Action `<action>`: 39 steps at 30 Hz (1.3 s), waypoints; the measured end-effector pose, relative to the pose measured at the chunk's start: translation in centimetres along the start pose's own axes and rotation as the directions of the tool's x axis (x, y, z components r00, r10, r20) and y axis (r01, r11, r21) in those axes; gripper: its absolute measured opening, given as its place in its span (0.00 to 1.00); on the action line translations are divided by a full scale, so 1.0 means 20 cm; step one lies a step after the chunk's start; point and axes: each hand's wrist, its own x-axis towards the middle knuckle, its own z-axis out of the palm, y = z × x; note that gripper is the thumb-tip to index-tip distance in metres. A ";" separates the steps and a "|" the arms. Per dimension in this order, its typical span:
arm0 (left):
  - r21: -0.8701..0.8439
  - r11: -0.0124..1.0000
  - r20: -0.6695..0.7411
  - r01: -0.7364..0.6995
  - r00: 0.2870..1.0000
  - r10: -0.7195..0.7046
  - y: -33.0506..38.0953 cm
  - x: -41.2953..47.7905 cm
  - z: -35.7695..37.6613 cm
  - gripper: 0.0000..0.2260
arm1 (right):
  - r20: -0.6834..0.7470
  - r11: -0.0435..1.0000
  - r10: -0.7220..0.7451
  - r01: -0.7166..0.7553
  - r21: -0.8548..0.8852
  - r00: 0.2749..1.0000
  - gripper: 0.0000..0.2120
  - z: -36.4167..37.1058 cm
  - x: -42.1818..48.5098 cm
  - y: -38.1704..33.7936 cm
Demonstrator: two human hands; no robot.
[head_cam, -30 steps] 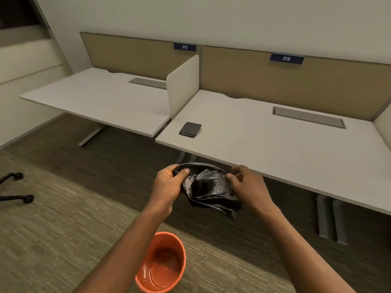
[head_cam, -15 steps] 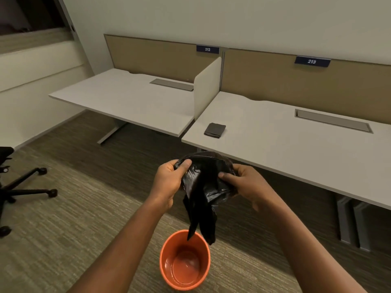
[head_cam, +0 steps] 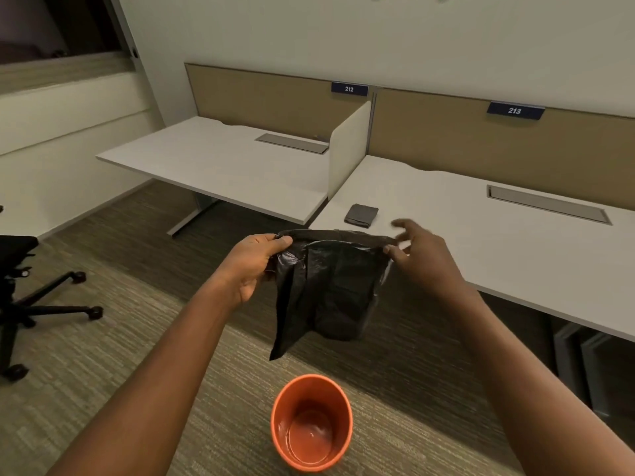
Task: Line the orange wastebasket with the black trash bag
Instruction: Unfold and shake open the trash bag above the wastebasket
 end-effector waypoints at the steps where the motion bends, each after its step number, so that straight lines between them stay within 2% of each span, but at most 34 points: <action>1: -0.033 0.999 -0.007 -0.008 1.000 0.008 -0.01 0.00 0.00 0.06 | -0.127 0.998 -0.013 0.004 -0.067 0.992 0.24 0.00 -0.04 -0.03; 2: -0.068 0.998 -0.021 -0.017 1.000 0.016 -0.02 0.00 0.01 0.06 | -0.240 0.997 -0.036 0.020 -0.068 0.970 0.26 0.00 -0.08 -0.07; 3: -0.098 0.995 -0.034 -0.025 0.999 0.022 -0.03 -0.01 0.02 0.05 | -0.297 0.999 -0.042 0.044 0.000 0.954 0.26 0.00 -0.13 -0.11; 4: -0.129 0.991 -0.036 -0.027 0.999 0.022 -0.05 -0.02 0.03 0.06 | -0.272 0.991 -0.003 0.040 0.131 0.962 0.27 0.01 -0.18 -0.14; 5: -0.164 0.986 -0.026 -0.023 0.999 0.019 -0.06 -0.02 0.06 0.07 | -0.153 0.955 0.069 -0.020 0.297 0.986 0.28 0.01 -0.22 -0.19; 6: -0.195 0.981 -0.006 -0.018 1.000 0.017 -0.06 -0.03 0.08 0.08 | 0.042 0.880 0.133 -0.138 0.455 0.990 0.30 0.03 -0.24 -0.23; 8: -0.193 0.981 0.040 -0.033 0.998 0.041 -0.08 -0.05 0.13 0.09 | 0.438 0.694 0.164 -0.419 0.586 0.884 0.30 0.08 -0.26 -0.25; 9: -0.172 0.984 0.061 -0.050 0.996 0.061 -0.09 -0.06 0.15 0.08 | 0.545 0.636 0.136 -0.495 0.592 0.827 0.29 0.12 -0.26 -0.25; 10: -0.160 0.985 0.079 -0.067 0.994 0.081 -0.10 -0.06 0.17 0.08 | 0.577 0.608 0.119 -0.519 0.601 0.808 0.28 0.17 -0.25 -0.23; 12: -0.176 0.980 0.086 -0.090 0.991 0.107 -0.12 -0.07 0.20 0.07 | 0.549 0.548 0.127 -0.519 0.656 0.826 0.26 0.26 -0.21 -0.18; 14: -0.221 0.970 0.059 -0.099 0.992 0.115 -0.12 -0.08 0.20 0.05 | 0.525 0.520 0.169 -0.528 0.671 0.834 0.28 0.34 -0.17 -0.11; 18: -0.305 0.941 0.033 -0.144 0.986 0.161 -0.14 -0.09 0.12 0.04 | 0.485 0.670 0.304 -0.546 0.502 0.820 0.25 0.46 -0.15 0.00; 20: -0.408 0.898 0.004 -0.166 0.983 0.184 -0.13 -0.09 0.07 0.07 | 0.491 0.658 0.384 -0.605 0.449 0.782 0.28 0.52 -0.15 0.06; 21: -0.467 0.868 -0.007 -0.170 0.982 0.189 -0.12 -0.09 0.04 0.09 | 0.522 0.613 0.418 -0.655 0.442 0.744 0.29 0.54 -0.15 0.08; 23: -0.554 0.814 -0.018 -0.173 0.980 0.196 -0.11 -0.09 -0.02 0.13 | 0.637 0.419 0.423 -0.763 0.492 0.644 0.27 0.60 -0.15 0.12; 24: -0.577 0.797 -0.030 -0.177 0.980 0.196 -0.11 -0.10 -0.05 0.15 | 0.672 0.329 0.394 -0.779 0.534 0.627 0.23 0.63 -0.16 0.13; 26: -0.604 0.774 -0.080 -0.189 0.981 0.177 -0.11 -0.10 -0.11 0.18 | 0.660 0.278 0.352 -0.748 0.603 0.663 0.11 0.66 -0.15 0.12; 28: -0.613 0.762 -0.166 -0.211 0.977 0.137 -0.13 -0.10 -0.17 0.17 | 0.605 0.323 0.349 -0.698 0.639 0.716 0.07 0.68 -0.15 0.10; 33: -0.579 0.777 -0.354 -0.245 0.935 0.031 -0.19 -0.08 -0.39 0.07 | 0.443 0.471 0.391 -0.589 0.657 0.807 0.08 0.63 -0.10 0.15; 36: -0.574 0.776 -0.411 -0.261 0.912 0.003 -0.22 -0.07 -0.50 0.07 | 0.361 0.524 0.455 -0.573 0.630 0.814 0.07 0.58 -0.06 0.26; 39: -0.579 0.769 -0.408 -0.273 0.913 0.017 -0.23 -0.06 -0.54 0.09 | 0.329 0.522 0.511 -0.591 0.615 0.794 0.07 0.54 -0.06 0.34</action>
